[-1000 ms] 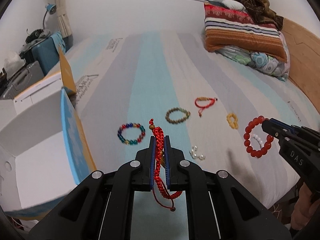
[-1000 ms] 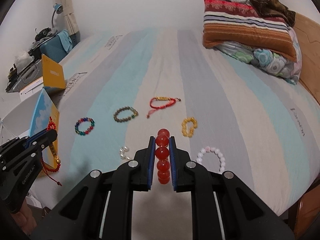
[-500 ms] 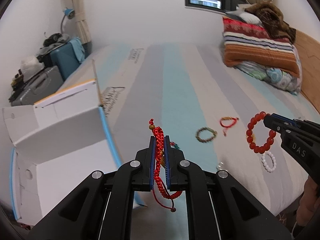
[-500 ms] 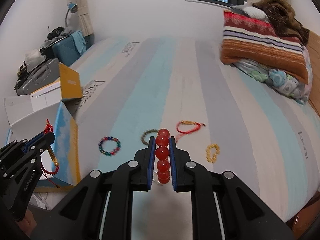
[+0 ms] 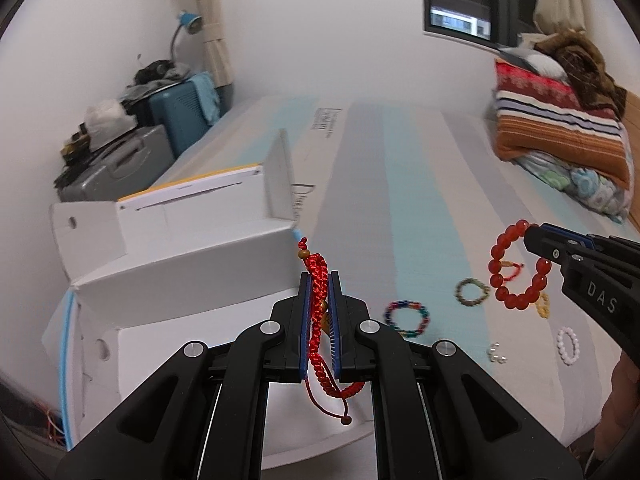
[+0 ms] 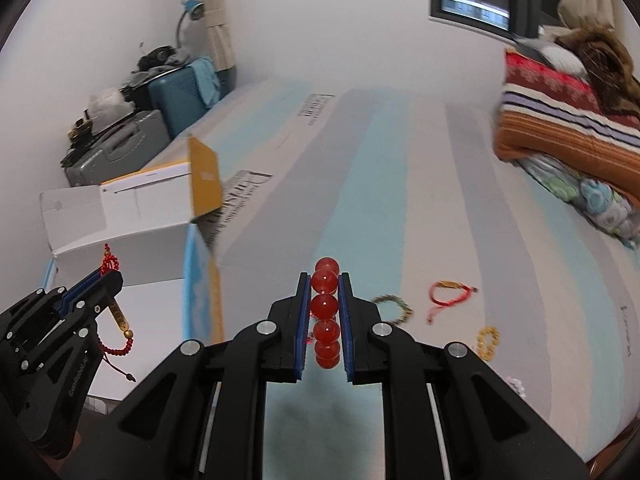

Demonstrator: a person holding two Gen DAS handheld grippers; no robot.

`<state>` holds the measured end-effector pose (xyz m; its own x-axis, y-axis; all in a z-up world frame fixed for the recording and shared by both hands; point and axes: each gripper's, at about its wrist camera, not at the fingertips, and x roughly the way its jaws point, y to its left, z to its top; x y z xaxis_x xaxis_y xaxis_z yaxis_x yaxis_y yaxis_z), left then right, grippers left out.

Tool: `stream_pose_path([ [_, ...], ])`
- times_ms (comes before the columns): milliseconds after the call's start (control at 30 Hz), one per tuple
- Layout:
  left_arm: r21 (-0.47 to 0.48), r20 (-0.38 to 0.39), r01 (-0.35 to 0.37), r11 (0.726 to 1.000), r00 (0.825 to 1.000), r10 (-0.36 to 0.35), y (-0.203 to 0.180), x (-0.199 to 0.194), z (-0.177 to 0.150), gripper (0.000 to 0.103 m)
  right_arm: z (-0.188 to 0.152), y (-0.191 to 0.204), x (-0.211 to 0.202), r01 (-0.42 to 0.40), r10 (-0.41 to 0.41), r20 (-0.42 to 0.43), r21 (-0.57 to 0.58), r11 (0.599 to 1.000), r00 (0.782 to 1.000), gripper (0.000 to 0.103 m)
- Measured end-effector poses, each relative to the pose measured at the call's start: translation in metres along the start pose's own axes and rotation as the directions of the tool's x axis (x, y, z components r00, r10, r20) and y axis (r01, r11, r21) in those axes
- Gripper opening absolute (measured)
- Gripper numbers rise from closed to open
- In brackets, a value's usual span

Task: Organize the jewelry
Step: 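Carry both held bracelets over the open white box, then open both tools to drop the bracelets into the box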

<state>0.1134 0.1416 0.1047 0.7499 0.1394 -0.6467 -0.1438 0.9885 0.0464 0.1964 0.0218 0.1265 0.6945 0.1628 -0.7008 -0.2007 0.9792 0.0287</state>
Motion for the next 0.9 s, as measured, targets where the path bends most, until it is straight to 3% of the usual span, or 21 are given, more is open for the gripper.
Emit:
stream_pose_path([
  [433, -0.089, -0.048, -0.106, 0.99, 0.994, 0.102, 0.086, 0.003, -0.017, 0.007, 0.003, 0.102, 0.02, -0.121, 0.119, -0.02, -0.112, 0.986, 0.993, 0.013],
  [733, -0.151, -0.134, -0.164, 0.975, 0.98, 0.144, 0.14, 0.02, -0.041, 0.007, -0.011, 0.159, 0.041, -0.178, 0.169, -0.07, -0.166, 0.97, 0.983, 0.013],
  [900, -0.176, -0.217, -0.197, 0.964, 0.963, 0.158, 0.162, 0.037, -0.056, 0.007, -0.025, 0.176, 0.059, -0.184, 0.164, -0.119, -0.185, 0.965, 0.979, 0.013],
])
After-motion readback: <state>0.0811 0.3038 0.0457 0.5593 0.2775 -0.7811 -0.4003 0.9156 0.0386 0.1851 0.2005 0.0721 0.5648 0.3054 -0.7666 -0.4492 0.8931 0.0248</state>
